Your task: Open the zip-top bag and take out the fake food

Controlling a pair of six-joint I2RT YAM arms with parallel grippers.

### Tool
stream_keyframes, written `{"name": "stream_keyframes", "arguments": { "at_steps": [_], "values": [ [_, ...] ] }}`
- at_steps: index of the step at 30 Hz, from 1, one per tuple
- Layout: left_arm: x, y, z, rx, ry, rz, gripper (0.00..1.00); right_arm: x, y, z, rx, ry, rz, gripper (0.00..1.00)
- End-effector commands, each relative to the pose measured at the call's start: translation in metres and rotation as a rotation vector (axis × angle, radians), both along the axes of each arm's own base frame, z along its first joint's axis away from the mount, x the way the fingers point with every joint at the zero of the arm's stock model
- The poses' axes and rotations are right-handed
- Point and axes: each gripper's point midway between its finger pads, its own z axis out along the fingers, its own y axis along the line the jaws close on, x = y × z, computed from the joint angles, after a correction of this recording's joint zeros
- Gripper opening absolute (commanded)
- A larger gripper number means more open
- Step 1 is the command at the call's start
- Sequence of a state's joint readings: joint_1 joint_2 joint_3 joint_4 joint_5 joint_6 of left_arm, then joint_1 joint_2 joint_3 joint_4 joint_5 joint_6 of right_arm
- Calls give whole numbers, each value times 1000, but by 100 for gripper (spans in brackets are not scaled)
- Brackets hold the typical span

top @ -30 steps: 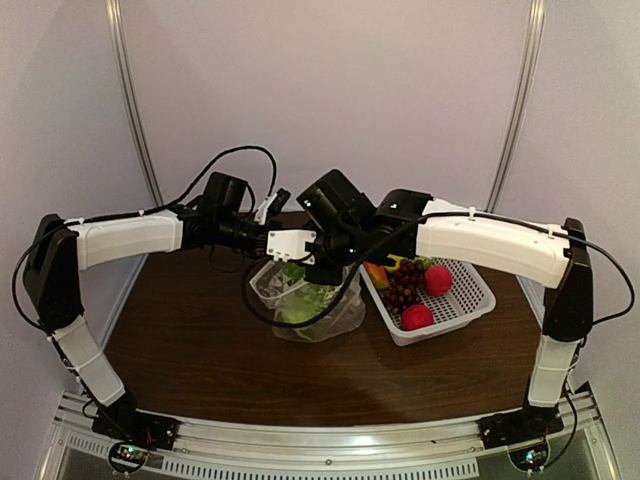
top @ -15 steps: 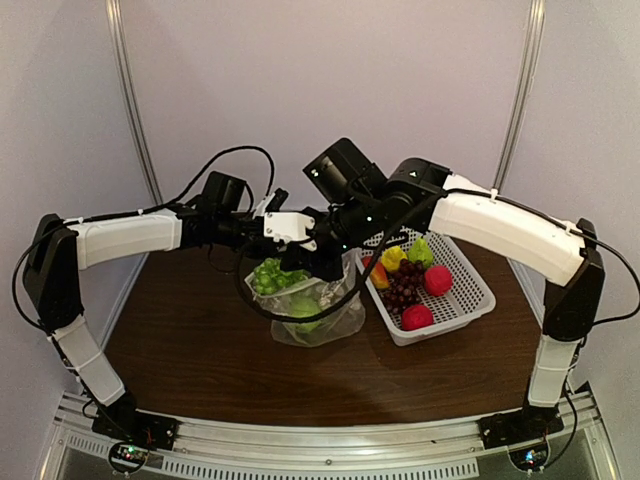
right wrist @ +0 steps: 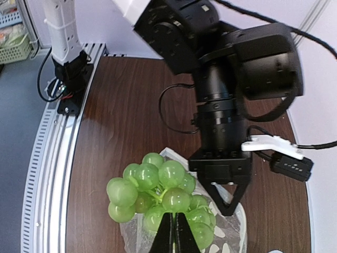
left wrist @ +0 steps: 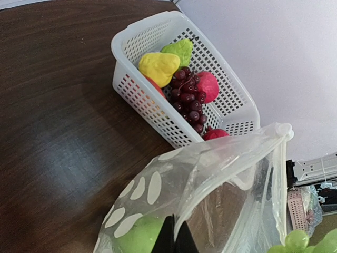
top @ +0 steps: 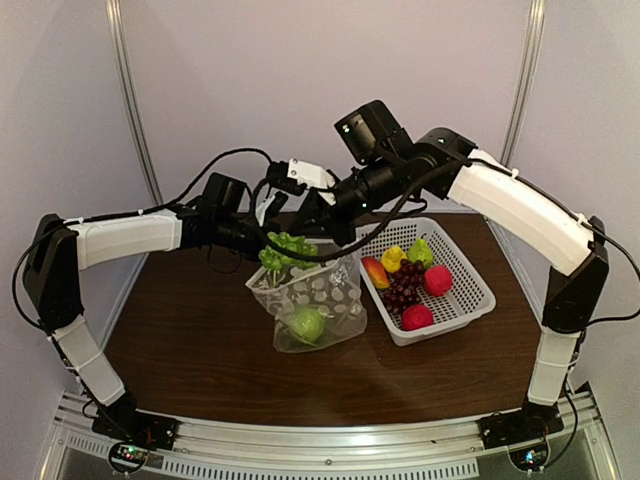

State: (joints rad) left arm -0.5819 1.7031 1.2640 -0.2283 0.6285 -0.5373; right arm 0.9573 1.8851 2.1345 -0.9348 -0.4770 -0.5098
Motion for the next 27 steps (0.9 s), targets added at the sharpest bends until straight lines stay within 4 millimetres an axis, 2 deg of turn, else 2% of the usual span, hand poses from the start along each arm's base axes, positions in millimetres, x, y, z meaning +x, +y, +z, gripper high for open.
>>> {"name": "stream_keyframes", "arguments": {
  "at_steps": [1, 4, 7, 11, 13, 17, 20, 23, 27],
  "values": [
    [3, 2, -5, -6, -6, 0, 0, 7, -3, 60, 175, 24, -13, 0],
    [5, 1, -1, -8, -10, 3, 0, 18, -3, 71, 210, 22, -32, 0],
    [7, 2, 1, 3, -13, 11, 0, 25, -14, 77, 215, 12, -52, 0],
    [9, 3, 0, 23, -12, 20, 0, 44, -47, 73, 201, -3, -127, 0],
    [11, 2, 3, 22, -9, 22, 0, 56, -70, 63, 184, 1, -182, 0],
    [16, 0, 9, 18, -25, 25, 0, 70, -121, 24, 99, 10, -281, 0],
    [19, -1, 9, 21, -25, 31, 0, 81, -161, -20, 7, 17, -385, 0],
    [20, -2, 8, 15, -15, 32, 0, 81, -195, -54, -40, 59, -459, 0],
    [18, -2, 5, 13, -2, 34, 0, 80, -233, -86, -99, 80, -550, 0]
  ]
}}
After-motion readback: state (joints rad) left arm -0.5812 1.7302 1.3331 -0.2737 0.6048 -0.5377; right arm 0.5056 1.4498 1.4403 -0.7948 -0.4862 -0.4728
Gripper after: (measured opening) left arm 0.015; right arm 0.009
